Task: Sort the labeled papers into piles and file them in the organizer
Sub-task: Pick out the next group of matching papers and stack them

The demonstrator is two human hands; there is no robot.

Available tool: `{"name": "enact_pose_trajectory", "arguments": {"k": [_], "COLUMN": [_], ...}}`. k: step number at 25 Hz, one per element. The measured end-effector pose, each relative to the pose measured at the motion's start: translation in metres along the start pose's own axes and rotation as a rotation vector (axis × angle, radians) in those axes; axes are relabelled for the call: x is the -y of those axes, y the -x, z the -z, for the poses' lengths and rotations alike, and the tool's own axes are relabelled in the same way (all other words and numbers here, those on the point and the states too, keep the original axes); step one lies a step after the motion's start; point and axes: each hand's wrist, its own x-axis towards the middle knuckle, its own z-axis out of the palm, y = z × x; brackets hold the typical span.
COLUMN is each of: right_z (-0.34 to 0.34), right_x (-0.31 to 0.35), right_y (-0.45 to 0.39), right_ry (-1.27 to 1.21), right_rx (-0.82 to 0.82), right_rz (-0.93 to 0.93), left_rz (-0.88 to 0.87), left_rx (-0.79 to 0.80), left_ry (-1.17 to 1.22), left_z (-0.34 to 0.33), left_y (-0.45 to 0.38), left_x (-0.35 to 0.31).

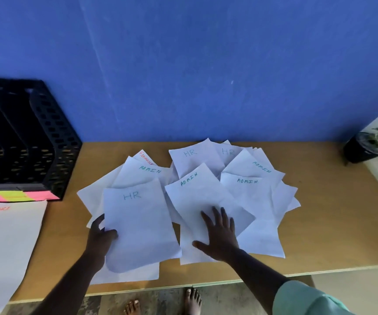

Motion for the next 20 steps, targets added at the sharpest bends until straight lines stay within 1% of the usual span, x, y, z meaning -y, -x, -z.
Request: {"name": "enact_pose_trajectory", "arguments": {"k": [2,6,8,12,14,16,18,20], "right_z": [-0.003,-0.007,-0.011,-0.006,0.008,0.028,0.051,0.078], "right_x": [-0.016,-0.022,-0.024,-0.026,-0.025,-0.023,-0.019,-0.019], "right_y": [0.002,0.006,0.009,0.009,-0.003,-0.021,-0.05,-0.085], "right_ry": [0.028,0.028,0.027,0.014,-0.056,-0.144,-0.235,-0.335], "right_rx": [0.053,0.041,0.044,0.042,-0.072,-0.211,-0.241,-0.213], "right_rz": [-0.033,-0.182,-0.256,-0.375,-0.358,-0.261,-0.171,-0.138], "left_rz": [0.024,0.162,0.203,0.17,0.116,0.066,0.02,-0.016], "left_rx": [-0.06,-0.168,-0.203,-0.204,-0.184,-0.157,-0.141,-0.127], "left_ry": [-0.067,-0.073,-0.063,-0.001,-0.024,-0.062,-0.086,-0.094], "left_z": [-0.005,-0.013,-0.015,-0.018,-0.02,-0.023,-0.028,-0.031], "left_y": [0.005,0.004,0.004,0.003,-0.002,-0.005,-0.007,-0.005], "left_x": [0.007,0.026,0.033,0.037,0.041,0.041,0.038,0.032]}}
